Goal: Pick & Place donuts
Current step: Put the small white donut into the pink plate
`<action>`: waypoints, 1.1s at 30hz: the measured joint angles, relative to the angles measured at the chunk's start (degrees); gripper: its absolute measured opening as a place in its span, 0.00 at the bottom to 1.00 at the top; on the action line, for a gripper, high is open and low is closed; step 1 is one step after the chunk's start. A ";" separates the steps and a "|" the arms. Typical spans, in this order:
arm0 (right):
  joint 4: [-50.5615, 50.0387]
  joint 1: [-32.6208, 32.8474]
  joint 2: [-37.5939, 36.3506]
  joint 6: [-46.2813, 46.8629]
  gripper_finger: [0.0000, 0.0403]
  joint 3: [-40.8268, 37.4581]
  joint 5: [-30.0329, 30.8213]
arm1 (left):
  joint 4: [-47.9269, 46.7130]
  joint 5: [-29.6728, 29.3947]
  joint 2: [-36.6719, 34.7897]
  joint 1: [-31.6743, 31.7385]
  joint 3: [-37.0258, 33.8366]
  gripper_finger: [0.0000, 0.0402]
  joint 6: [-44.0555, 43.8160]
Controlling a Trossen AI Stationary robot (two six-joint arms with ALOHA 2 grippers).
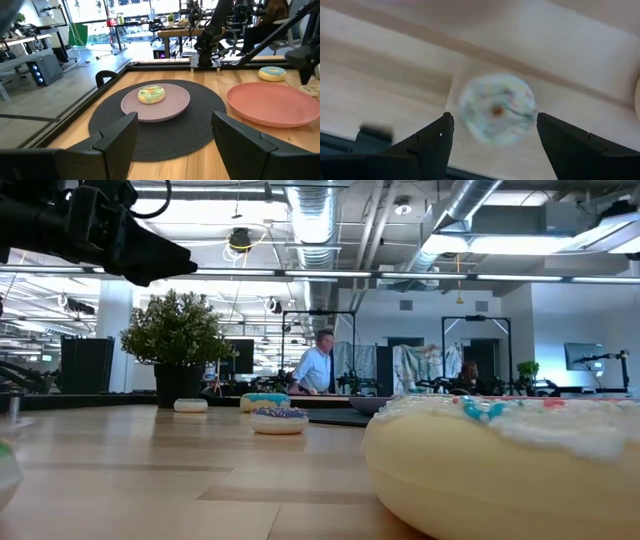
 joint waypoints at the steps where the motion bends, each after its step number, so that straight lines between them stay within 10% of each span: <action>1: 0.13 -0.19 -0.08 -0.06 0.68 0.12 0.08 | -0.10 -0.07 0.03 0.00 0.00 0.61 0.00; 33: 0.07 -0.51 1.54 -0.25 0.68 0.06 1.86 | -0.16 -0.22 0.07 0.00 0.00 0.61 0.04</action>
